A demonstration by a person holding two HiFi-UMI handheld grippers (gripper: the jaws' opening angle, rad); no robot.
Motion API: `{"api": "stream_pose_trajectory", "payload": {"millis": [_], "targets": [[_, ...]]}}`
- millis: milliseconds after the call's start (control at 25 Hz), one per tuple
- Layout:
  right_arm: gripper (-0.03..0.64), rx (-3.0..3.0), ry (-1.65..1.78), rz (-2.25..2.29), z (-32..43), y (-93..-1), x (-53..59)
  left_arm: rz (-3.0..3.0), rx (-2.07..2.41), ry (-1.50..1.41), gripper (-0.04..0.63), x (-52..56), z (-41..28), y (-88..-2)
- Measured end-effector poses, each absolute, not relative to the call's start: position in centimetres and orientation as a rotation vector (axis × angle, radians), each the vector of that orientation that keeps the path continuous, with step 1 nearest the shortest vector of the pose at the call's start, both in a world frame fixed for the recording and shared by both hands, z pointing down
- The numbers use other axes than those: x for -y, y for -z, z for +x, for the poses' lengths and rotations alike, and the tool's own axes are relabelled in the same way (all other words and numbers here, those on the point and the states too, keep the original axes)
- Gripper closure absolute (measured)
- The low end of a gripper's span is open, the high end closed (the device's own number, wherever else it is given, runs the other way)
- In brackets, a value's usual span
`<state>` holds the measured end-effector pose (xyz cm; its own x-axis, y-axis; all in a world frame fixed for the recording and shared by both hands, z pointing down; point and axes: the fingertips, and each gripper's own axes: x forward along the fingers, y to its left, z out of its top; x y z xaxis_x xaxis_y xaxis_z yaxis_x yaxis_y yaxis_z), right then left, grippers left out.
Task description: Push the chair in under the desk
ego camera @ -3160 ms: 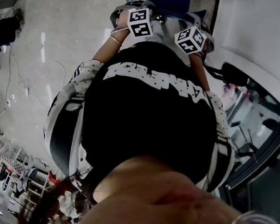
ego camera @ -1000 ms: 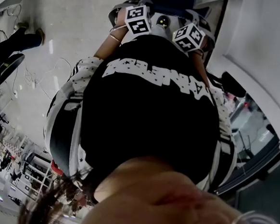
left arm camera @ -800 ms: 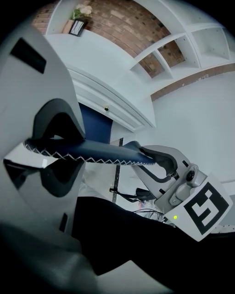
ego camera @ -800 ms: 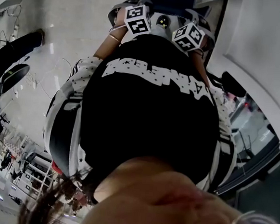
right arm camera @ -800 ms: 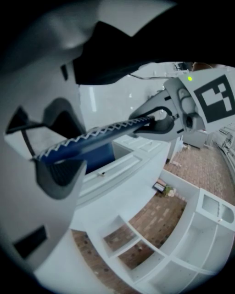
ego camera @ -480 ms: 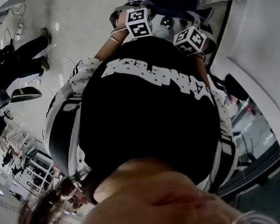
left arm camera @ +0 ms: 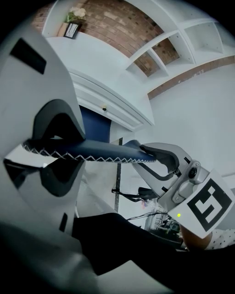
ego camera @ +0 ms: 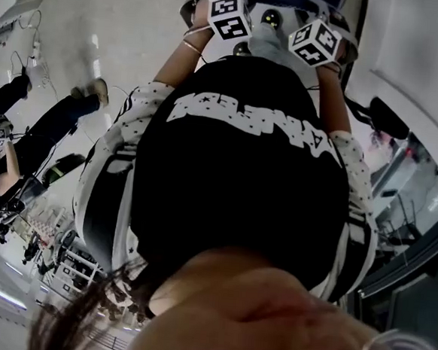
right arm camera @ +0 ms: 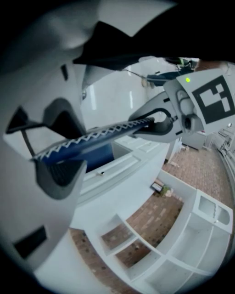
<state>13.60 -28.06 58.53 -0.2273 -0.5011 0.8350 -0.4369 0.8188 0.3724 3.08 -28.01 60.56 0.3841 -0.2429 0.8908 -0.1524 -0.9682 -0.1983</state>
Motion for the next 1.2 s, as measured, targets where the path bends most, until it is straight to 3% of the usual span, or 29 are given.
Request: {"api": "stream_pose_trajectory", "payload": {"millis": [1200], "targets": [[0.466,1.838,0.033,0.667,13.4,-58.7,28.9,-2.543,-0.408,1.692,0.462,29.8,3.5,-61.6]]}}
